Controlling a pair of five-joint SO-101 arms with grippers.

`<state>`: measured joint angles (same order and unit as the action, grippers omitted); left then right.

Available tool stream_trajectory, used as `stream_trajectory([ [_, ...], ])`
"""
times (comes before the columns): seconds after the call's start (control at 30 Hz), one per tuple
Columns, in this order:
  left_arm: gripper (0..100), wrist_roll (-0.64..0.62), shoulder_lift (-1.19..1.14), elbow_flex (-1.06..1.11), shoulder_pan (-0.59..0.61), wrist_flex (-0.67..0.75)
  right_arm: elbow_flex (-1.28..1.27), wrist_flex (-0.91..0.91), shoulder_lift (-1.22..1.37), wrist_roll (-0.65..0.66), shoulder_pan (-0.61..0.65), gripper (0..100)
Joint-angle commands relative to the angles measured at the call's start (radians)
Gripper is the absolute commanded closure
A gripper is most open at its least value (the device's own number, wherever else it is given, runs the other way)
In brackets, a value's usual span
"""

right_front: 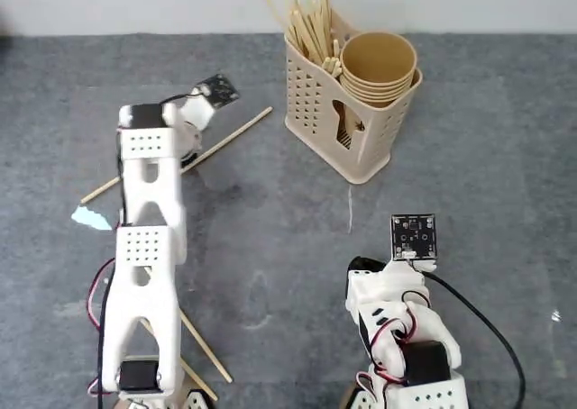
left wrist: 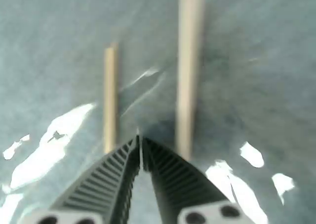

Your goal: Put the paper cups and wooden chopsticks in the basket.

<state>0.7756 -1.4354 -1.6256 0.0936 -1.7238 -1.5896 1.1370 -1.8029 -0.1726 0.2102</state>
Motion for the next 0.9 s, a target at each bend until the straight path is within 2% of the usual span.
stream_trajectory([
  [0.0,99,0.005,0.103,-0.051,-0.014,-0.017,0.006,-0.015,-0.010,0.000,0.002,98.3],
  [0.13,99,0.005,0.107,-0.051,0.009,0.052,0.006,-0.013,-0.010,0.000,0.004,98.3],
  [0.27,99,-0.008,0.072,-0.051,0.052,0.183,0.006,-0.013,-0.010,0.000,0.002,98.3],
  [0.47,99,-0.178,-0.031,-0.047,0.118,0.446,0.006,-0.013,-0.010,0.000,0.002,98.3],
  [0.53,99,-0.175,-0.060,-0.047,0.117,0.433,0.006,-0.013,-0.010,0.000,0.002,98.3],
  [0.67,99,-0.158,-0.078,-0.047,0.081,0.292,0.006,-0.013,-0.010,0.000,0.004,98.3],
  [0.87,99,0.000,-0.074,-0.051,0.005,0.083,0.006,-0.013,-0.010,0.000,0.004,98.3],
])
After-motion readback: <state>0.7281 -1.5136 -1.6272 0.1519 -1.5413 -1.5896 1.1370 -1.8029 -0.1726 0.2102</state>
